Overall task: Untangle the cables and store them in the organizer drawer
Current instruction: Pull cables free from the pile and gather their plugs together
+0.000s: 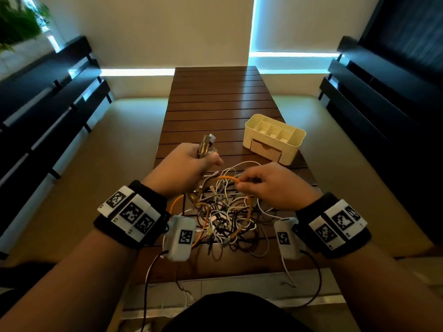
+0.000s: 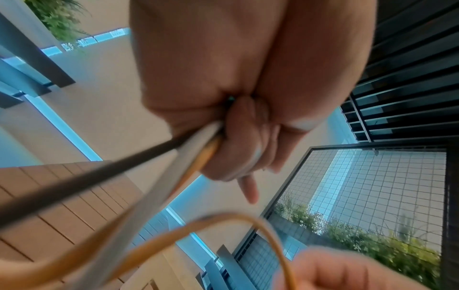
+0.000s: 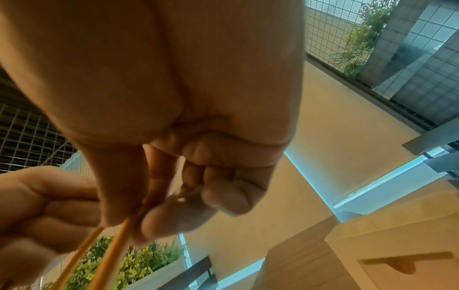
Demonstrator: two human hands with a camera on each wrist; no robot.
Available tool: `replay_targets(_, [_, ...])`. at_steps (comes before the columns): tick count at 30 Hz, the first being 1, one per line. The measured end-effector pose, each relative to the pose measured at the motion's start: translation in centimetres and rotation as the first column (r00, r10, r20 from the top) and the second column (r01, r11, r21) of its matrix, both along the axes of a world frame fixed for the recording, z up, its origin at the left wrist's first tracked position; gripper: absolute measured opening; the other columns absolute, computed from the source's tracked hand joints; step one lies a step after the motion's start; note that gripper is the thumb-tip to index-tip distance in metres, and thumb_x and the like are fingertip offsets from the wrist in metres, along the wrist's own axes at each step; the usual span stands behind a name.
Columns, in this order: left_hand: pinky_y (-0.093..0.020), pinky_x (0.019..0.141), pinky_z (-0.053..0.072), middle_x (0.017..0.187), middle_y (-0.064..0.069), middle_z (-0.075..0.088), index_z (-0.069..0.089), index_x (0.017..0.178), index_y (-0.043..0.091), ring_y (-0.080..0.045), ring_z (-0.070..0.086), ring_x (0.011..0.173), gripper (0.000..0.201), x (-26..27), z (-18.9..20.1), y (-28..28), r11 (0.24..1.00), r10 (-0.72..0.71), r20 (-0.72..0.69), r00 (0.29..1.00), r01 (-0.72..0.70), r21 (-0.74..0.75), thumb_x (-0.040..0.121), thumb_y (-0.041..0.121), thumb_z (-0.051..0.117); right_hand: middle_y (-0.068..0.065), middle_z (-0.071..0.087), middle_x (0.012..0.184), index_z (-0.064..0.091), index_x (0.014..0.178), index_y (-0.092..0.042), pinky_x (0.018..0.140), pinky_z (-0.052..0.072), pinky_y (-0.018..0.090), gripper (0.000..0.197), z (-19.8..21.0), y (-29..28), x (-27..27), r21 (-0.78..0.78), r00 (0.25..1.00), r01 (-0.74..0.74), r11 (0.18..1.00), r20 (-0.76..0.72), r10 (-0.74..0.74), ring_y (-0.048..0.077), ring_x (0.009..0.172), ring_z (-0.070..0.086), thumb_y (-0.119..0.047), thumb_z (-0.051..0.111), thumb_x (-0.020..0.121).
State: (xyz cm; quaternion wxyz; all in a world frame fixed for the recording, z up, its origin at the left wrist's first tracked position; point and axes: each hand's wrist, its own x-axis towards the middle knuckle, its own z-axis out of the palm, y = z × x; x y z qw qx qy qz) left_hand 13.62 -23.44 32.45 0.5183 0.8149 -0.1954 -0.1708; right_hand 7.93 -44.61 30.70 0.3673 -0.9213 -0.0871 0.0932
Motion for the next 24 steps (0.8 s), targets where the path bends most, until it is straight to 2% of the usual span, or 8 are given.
replay_targets(5, [-0.024, 0.043, 0.028, 0.052, 0.007, 0.032, 0.063, 0.097, 0.008, -0.01, 0.026, 0.044, 0.028, -0.3, 0.5, 0.4, 0.986, 0.034, -0.113, 0.993, -0.051, -0.158, 0.104, 0.03, 0.047, -0.009, 0.064, 0.093, 0.067, 0.102, -0.028, 0.069, 0.043, 0.02, 0.014, -2.2, -0.5, -1.7, -0.18, 0.949, -0.117, 0.977, -0.311, 0.057, 0.003, 0.085, 0.059, -0.037, 0.059, 0.096])
replay_targets(8, [-0.022, 0.041, 0.023, 0.054, 0.005, 0.026, 0.058, 0.098, 0.006, -0.009, 0.022, 0.044, 0.028, -0.8, 1.0, 0.5, 0.962, 0.016, -0.142, 0.99, -0.054, -0.266, 0.105, 0.028, 0.043, -0.01, 0.066, 0.092, 0.069, 0.107, -0.026, 0.067, 0.041, 0.019, 0.018, -3.4, -0.8, -2.5, -0.273, 0.863, -0.248, 0.93, -0.498, 0.085, 0.003, 0.085, 0.06, -0.038, 0.06, 0.096])
replay_targets(12, [-0.02, 0.04, 0.022, 0.054, 0.007, 0.025, 0.055, 0.095, 0.009, -0.007, 0.02, 0.043, 0.024, -1.1, 1.0, 0.5, 0.918, 0.007, -0.189, 0.982, -0.081, -0.388, 0.104, 0.028, 0.044, -0.01, 0.063, 0.105, 0.067, 0.118, -0.024, 0.071, 0.04, 0.022, 0.034, -4.0, -0.9, -2.2, -0.408, 0.843, -0.302, 0.862, -0.537, 0.041, 0.007, 0.097, 0.055, -0.046, 0.062, 0.092])
replay_targets(14, [-0.02, 0.039, 0.024, 0.054, 0.007, 0.027, 0.055, 0.093, 0.01, -0.007, 0.021, 0.043, 0.024, -1.2, 0.9, 0.5, 0.905, 0.002, -0.2, 0.98, -0.087, -0.417, 0.103, 0.029, 0.045, -0.009, 0.058, 0.122, 0.058, 0.131, -0.028, 0.077, 0.039, 0.022, 0.044, -3.6, -0.7, -1.7, -0.355, 0.885, -0.221, 0.909, -0.464, 0.034, 0.006, 0.106, 0.049, -0.047, 0.063, 0.091])
replay_targets(17, [-0.019, 0.038, 0.025, 0.052, 0.009, 0.029, 0.054, 0.09, 0.011, -0.005, 0.022, 0.041, 0.023, -1.5, 0.9, 0.1, 0.881, 0.005, -0.209, 0.978, -0.103, -0.462, 0.103, 0.028, 0.045, -0.013, 0.057, 0.124, 0.051, 0.137, -0.037, 0.081, 0.043, 0.017, 0.056, -2.4, 0.2, -1.1, -0.097, 0.95, -0.111, 0.989, -0.301, 0.077, 0.001, 0.108, 0.053, -0.049, 0.069, 0.086])
replay_targets(19, [-0.018, 0.038, 0.025, 0.051, 0.009, 0.029, 0.053, 0.09, 0.012, -0.005, 0.022, 0.041, 0.023, -1.8, 1.1, -0.3, 0.855, -0.002, -0.221, 0.975, -0.113, -0.507, 0.104, 0.028, 0.044, -0.017, 0.053, 0.127, 0.045, 0.14, -0.041, 0.09, 0.046, 0.022, 0.063, -1.7, 1.5, -1.0, 0.053, 0.962, -0.117, 0.992, -0.242, 0.127, 0.001, 0.112, 0.053, -0.05, 0.071, 0.083])
replay_targets(21, [-0.019, 0.039, 0.025, 0.052, 0.009, 0.03, 0.051, 0.091, 0.013, -0.005, 0.022, 0.042, 0.021, -2.1, 1.3, -0.7, 0.83, -0.015, -0.227, 0.974, -0.114, -0.547, 0.103, 0.029, 0.045, -0.022, 0.05, 0.124, 0.04, 0.143, -0.041, 0.089, 0.045, 0.02, 0.065, -1.3, 3.2, -1.0, 0.144, 0.957, -0.146, 0.979, -0.229, 0.176, -0.004, 0.107, 0.052, -0.048, 0.07, 0.085])
replay_targets(24, [-0.019, 0.041, 0.027, 0.055, 0.008, 0.031, 0.048, 0.093, 0.011, -0.007, 0.022, 0.045, 0.019, -2.3, 1.3, -1.0, 0.801, -0.015, -0.233, 0.972, -0.128, -0.585, 0.102, 0.028, 0.047, -0.018, 0.058, 0.123, 0.048, 0.136, -0.033, 0.095, 0.048, 0.025, 0.049, -1.4, 5.5, -0.8, 0.249, 0.942, -0.185, 0.951, -0.232, 0.244, 0.001, 0.109, 0.059, -0.042, 0.066, 0.091])
